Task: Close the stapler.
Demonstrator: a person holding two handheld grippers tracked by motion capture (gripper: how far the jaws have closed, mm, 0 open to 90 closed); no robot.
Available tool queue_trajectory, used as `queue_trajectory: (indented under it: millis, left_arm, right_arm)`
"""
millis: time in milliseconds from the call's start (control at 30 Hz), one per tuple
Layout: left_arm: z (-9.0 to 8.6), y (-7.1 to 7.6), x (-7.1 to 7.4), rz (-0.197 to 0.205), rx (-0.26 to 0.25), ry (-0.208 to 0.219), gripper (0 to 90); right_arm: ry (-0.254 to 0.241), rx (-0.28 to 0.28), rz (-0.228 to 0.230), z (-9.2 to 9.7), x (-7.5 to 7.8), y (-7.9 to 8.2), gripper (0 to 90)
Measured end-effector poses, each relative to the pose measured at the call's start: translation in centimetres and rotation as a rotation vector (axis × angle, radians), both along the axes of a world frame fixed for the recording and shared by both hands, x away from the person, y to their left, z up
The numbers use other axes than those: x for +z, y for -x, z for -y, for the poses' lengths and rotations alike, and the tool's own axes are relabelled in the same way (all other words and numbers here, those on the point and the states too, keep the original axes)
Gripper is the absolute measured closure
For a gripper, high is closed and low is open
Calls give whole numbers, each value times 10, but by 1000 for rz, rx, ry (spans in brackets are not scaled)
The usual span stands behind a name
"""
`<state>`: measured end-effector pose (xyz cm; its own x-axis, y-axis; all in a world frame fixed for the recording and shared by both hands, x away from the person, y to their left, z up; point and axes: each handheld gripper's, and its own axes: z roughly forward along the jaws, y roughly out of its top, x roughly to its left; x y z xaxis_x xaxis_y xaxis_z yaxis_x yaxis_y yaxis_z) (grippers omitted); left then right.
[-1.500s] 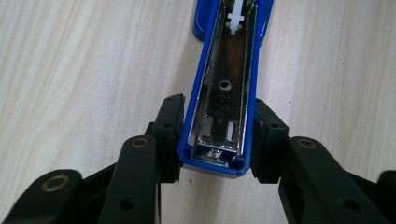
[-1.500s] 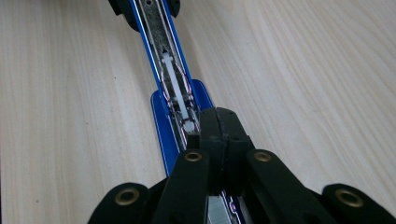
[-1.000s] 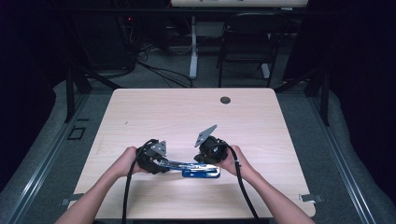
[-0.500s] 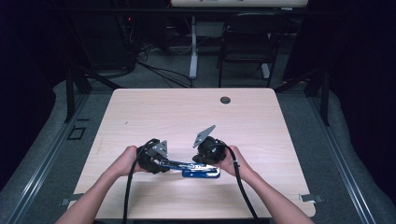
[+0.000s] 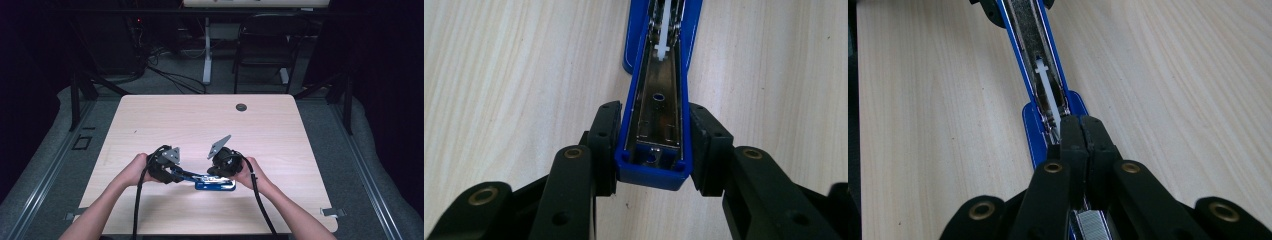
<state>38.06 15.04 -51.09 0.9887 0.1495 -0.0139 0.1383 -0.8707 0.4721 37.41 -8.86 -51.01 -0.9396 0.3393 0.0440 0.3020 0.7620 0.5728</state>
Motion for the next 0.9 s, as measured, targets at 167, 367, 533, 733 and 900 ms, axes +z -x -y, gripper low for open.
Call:
queue_trajectory:
  millis: [167, 367, 533, 733, 900]
  left_arm:
    - [2, 0, 5, 2, -7, 19, 617]
    - [6, -1, 11, 2, -24, 27, 624]
    - [9, -3, 15, -28, -50, 1, 633]
    - [13, -3, 19, -26, -59, -12, 636]
    - [16, -2, 20, -9, -45, -7, 639]
  right_arm:
    - [1, 11, 13, -1, 2, 2, 896]
    - [-15, 9, 13, -3, 0, 2, 896]
    - [-10, 12, 8, -3, -1, 1, 896]
    - [-13, 8, 7, -1, 1, 2, 895]
    - [-27, 5, 6, 2, 3, 2, 897]
